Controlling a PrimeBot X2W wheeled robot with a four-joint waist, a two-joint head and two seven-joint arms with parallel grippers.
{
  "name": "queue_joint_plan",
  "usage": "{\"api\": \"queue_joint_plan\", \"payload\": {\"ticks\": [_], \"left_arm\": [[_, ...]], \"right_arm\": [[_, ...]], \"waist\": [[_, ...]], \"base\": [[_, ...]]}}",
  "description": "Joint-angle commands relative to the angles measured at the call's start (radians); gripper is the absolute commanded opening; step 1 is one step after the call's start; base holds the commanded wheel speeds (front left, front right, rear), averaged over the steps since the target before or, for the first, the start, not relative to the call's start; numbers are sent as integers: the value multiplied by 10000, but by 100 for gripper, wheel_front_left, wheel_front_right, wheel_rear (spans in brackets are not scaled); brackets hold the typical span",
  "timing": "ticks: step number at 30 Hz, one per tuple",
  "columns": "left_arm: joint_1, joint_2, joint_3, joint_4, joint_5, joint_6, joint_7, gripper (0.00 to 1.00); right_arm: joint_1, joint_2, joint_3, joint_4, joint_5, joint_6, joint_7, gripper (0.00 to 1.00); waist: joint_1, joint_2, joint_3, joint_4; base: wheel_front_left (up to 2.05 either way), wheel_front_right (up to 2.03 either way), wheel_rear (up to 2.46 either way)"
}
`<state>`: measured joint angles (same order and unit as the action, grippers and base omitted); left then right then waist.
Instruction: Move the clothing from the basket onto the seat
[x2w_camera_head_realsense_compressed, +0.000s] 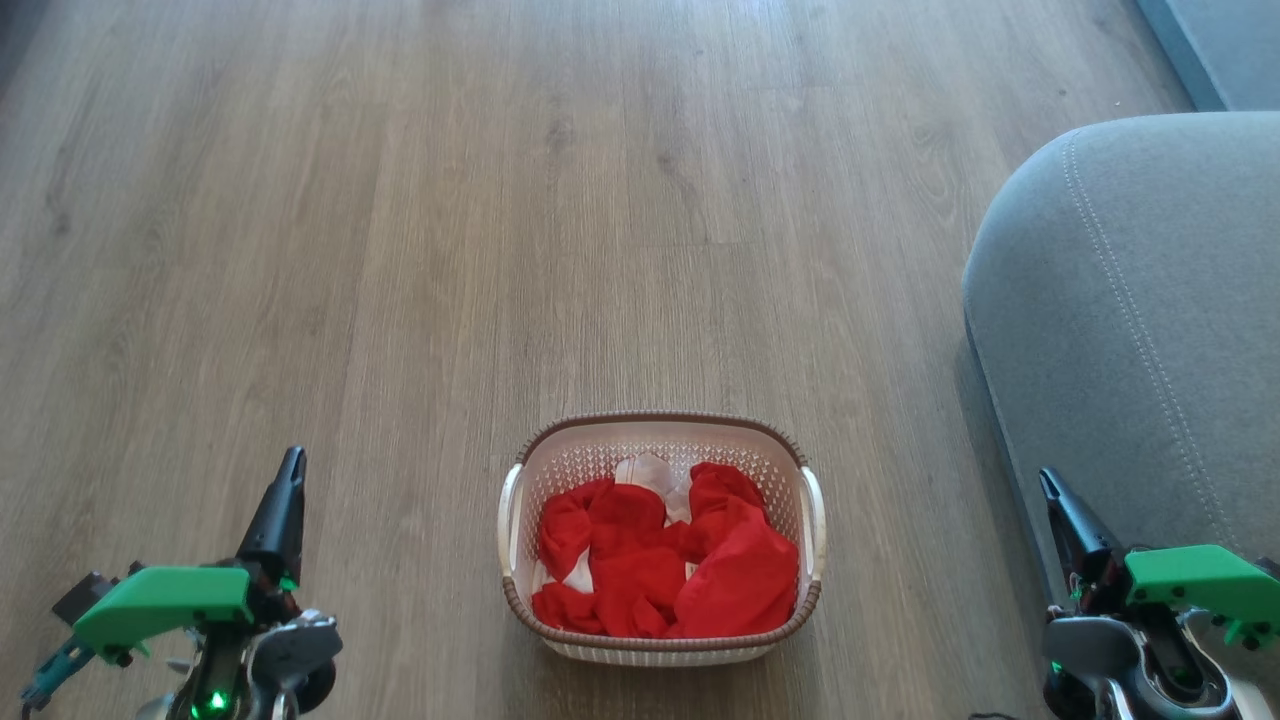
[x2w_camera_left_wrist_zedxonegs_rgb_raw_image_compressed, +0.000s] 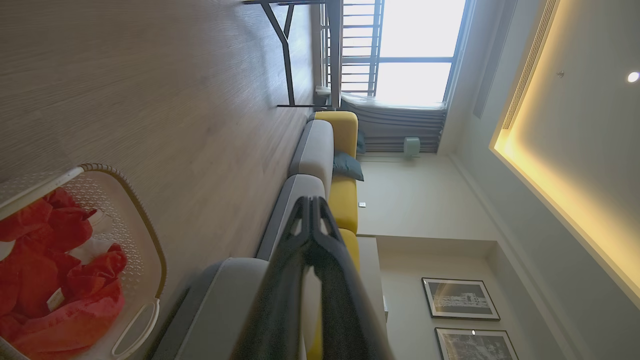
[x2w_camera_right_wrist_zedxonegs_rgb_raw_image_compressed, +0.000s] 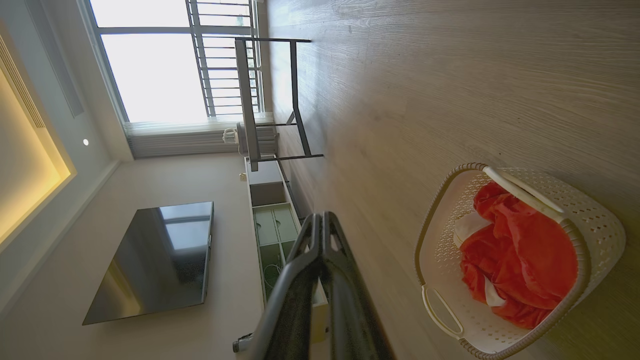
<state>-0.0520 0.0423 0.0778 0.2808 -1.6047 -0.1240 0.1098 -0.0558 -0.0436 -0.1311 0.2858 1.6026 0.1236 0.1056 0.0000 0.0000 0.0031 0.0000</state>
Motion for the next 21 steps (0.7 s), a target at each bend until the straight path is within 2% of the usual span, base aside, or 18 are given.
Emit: {"api": "queue_joint_plan", "payload": {"ticks": [1,21], "left_arm": [[-559,79,356,-360,-43,-67,31,0],[-559,79,356,-360,-43,-67,31,0]], "right_arm": [[-520,-66,177,-411,64,71,74,0],[-520,-66,177,-411,64,71,73,0]], "waist": [[0,0,0,0],[0,0,0,0]], "base": [[0,0,0],[0,0,0]]}}
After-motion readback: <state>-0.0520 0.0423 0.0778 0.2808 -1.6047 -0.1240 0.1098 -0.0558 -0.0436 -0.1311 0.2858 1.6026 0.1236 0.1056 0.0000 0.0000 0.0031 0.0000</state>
